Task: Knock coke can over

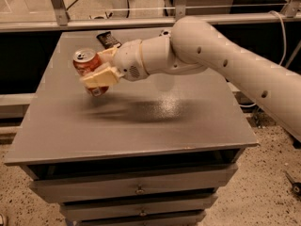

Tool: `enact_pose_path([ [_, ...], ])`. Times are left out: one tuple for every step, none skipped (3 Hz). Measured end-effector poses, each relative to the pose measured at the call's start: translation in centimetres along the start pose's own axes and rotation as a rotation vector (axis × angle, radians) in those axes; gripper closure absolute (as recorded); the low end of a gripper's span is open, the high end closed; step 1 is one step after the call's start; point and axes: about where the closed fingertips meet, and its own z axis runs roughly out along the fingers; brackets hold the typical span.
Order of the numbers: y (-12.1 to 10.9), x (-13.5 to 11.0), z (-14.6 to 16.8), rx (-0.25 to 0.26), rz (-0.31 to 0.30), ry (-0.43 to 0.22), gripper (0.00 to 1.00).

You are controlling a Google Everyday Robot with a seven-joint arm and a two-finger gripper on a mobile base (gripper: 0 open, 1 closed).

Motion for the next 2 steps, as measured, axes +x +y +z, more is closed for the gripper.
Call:
enact_pose_path([
  [-1.2,-0.3,-5.2,0.005,-0.161,0.288,1.0],
  [-1.8,2.9,-8.5,-0.05,-0.279,0.56,1.0],
])
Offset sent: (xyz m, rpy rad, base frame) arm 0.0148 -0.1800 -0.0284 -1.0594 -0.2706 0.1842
